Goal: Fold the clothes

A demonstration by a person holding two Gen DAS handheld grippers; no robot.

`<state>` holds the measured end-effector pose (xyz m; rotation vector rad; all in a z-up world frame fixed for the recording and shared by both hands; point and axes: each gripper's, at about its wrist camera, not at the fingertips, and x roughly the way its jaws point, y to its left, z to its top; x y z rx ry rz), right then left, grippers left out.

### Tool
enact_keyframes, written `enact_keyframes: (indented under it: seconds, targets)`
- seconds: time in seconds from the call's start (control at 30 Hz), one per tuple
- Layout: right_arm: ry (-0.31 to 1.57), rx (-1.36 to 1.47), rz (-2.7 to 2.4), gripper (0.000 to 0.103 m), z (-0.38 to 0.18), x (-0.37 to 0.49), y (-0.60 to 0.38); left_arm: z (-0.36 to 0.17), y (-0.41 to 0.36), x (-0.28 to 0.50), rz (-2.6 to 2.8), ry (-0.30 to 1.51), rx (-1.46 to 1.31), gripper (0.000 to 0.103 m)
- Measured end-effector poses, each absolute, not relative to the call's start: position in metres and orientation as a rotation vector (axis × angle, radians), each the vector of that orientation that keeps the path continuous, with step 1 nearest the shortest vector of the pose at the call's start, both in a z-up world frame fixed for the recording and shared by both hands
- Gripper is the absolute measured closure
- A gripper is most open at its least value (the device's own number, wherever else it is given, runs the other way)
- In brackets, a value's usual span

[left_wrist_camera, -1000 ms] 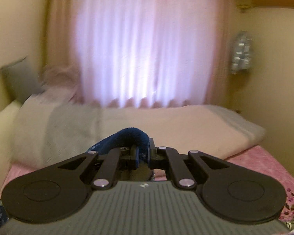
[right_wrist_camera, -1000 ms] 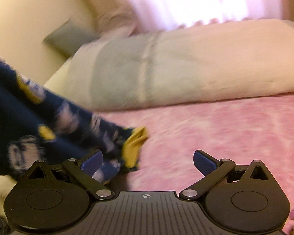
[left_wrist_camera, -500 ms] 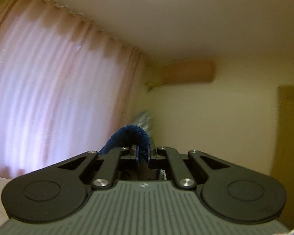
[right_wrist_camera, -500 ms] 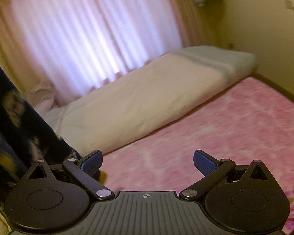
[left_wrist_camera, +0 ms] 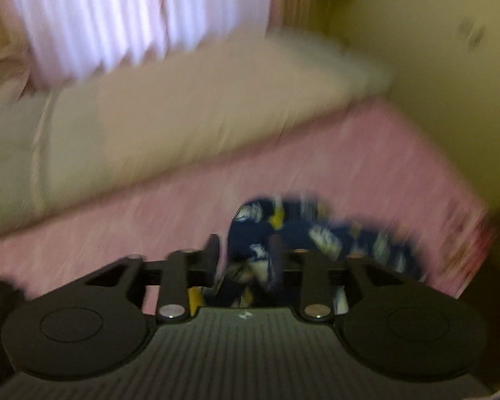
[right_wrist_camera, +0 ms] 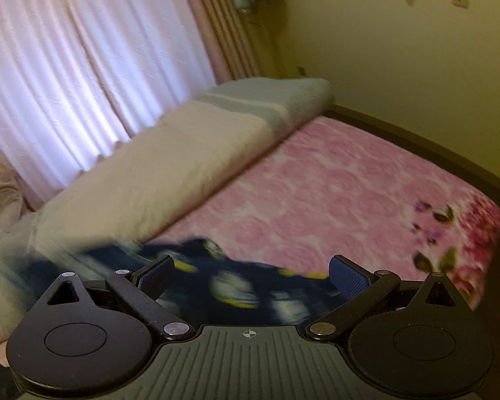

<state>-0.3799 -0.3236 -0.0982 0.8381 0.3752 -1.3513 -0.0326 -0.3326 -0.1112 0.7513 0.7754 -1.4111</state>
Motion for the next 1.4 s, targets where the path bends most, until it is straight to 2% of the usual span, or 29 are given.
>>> enact_keyframes:
  seconds: [0.07, 0.2, 0.33, 0.63, 1.03, 1.4]
  targets:
    - [0.398, 0.853, -1.361, 0.001, -0.103, -0.380, -0.309, -0.147, -0.307, -0.032, -1.379, 0.846, 0.821, 0.072]
    - [0.460, 0.862, -1.366, 0.001, -0.113, -0.367, -0.280, -0.183, -0.266, 0.003, -1.326, 0.978, 0.815, 0.072]
    - [0.541, 0.873, -1.327, 0.001, -0.127, -0.335, -0.253, -0.186, -0.222, 0.033, -1.267, 0.976, 0.810, 0.071]
    - [0.660, 0.838, -1.214, 0.001, -0.153, -0.267, -0.208, -0.151, -0.166, 0.037, -1.282, 0.825, 0.794, 0.064]
    - [0.690, 0.832, -1.203, 0.001, -0.157, -0.260, -0.196, -0.147, -0.162, 0.032, -1.282, 0.776, 0.805, 0.062]
    - [0.694, 0.841, -1.194, 0.001, -0.166, -0.301, -0.234, -0.151, -0.195, -0.005, -1.250, 0.789, 0.796, 0.061]
